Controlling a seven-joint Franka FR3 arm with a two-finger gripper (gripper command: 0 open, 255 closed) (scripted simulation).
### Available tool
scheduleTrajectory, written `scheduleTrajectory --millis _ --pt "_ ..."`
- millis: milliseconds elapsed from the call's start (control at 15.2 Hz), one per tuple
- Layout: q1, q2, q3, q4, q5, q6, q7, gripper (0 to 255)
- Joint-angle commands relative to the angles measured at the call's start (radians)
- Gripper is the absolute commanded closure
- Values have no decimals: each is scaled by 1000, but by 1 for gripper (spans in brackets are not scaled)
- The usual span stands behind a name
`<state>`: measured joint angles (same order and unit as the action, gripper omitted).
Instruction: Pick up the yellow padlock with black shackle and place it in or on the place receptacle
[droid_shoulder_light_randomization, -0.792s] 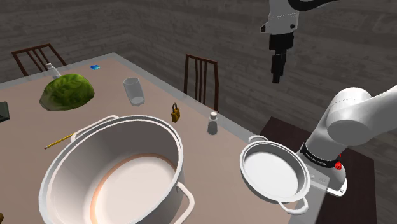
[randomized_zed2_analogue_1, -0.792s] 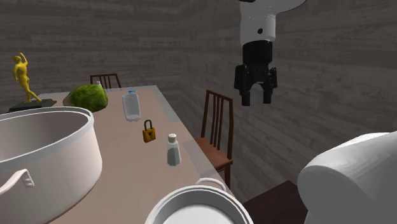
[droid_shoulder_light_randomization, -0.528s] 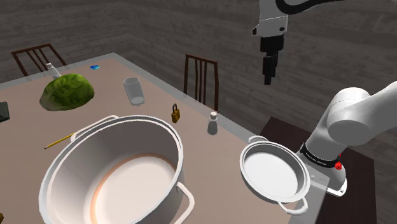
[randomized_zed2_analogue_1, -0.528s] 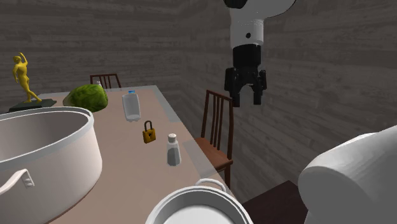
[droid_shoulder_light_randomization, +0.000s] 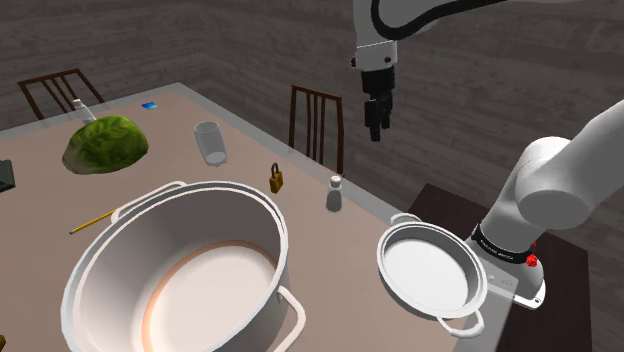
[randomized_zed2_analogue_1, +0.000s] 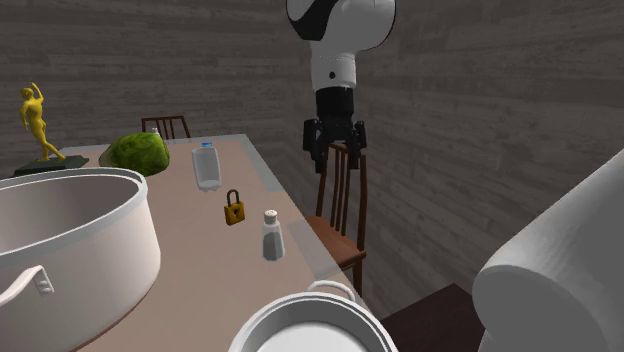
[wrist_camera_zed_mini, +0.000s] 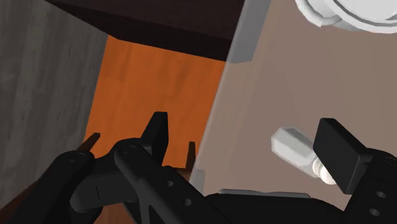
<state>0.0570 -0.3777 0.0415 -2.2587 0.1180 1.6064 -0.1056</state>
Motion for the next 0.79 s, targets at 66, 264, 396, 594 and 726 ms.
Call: scheduleTrajectory --millis 66,264,396,594,726 --pt "14 107 20 63 8 40 14 0" --pt "29 223 41 150 12 65 32 0" --pt "39 301 54 215 12 75 45 0" --pt "55 419 71 321 7 83 65 0" --pt "67 498 81 399 2 82 79 0"
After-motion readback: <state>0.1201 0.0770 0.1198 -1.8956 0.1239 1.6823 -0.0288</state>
